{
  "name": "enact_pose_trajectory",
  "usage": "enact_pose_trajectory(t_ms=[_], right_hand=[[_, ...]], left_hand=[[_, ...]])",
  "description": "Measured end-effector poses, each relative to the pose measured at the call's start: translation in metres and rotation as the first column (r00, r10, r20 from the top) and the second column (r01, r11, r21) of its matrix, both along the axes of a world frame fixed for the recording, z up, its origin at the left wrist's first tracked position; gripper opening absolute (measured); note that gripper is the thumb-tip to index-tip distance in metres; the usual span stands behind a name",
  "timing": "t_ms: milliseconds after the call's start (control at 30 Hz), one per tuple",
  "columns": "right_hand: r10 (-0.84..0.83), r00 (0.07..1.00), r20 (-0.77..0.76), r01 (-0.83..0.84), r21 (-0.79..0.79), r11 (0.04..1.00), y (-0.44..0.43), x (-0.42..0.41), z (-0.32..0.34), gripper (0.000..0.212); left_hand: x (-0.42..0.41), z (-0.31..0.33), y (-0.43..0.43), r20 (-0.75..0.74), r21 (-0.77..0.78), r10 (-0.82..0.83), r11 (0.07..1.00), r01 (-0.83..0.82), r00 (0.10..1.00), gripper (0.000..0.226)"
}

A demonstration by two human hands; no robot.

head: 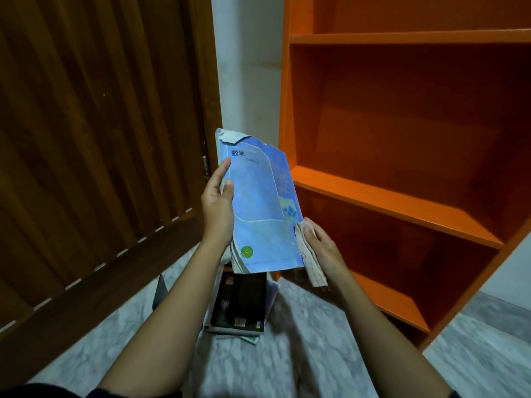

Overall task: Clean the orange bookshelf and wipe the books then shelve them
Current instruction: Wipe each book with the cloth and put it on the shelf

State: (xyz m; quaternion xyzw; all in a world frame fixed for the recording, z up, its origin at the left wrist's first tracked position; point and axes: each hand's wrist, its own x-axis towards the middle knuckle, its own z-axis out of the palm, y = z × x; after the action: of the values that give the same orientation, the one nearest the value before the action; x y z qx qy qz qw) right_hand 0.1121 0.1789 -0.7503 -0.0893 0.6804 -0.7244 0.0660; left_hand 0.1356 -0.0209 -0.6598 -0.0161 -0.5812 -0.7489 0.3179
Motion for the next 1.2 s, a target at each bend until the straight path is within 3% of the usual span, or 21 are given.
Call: enact_pose_trajectory(t_ms=[200,500,767,867,1033,1200], right_hand=[[0.091,0.995,0.051,-0.081,-0.173,0.982,0.010,0.004,0.000,0.065],[-0.150,0.982,-0.113,0.131,-0.163,0.978,0.015,0.010,0.033,0.055],[-0.316,0.920,-0.234,0.303,-0.090,0.949,0.020,0.000,0.040,0.050],[-0.419,0.873,-0.250,0.416,-0.066,0.907,0.011,0.003,0.041,0.048],[-0.627,0.708,-0.325,0.656,-0.026,0.754,-0.010,0.010,0.045,0.052],[-0.532,0.784,-0.319,0.520,-0.131,0.844,-0.038,0.015,0.045,0.048]], left_hand=[[-0.006,-0.011,-0.007,0.055,-0.071,0.024,0.997,-0.020,0.998,0.039],[-0.019,-0.017,-0.001,0.084,-0.199,0.030,0.980,-0.012,0.996,0.040],[-0.013,0.009,0.017,-0.042,-0.155,-0.044,0.987,0.037,0.998,0.040],[-0.008,0.021,0.029,-0.079,-0.156,-0.012,0.988,-0.001,0.997,0.041],[0.001,0.035,0.043,-0.144,-0.160,-0.019,0.987,-0.005,0.989,0.041],[0.004,0.040,0.052,-0.180,-0.211,-0.031,0.977,-0.008,0.983,0.043]])
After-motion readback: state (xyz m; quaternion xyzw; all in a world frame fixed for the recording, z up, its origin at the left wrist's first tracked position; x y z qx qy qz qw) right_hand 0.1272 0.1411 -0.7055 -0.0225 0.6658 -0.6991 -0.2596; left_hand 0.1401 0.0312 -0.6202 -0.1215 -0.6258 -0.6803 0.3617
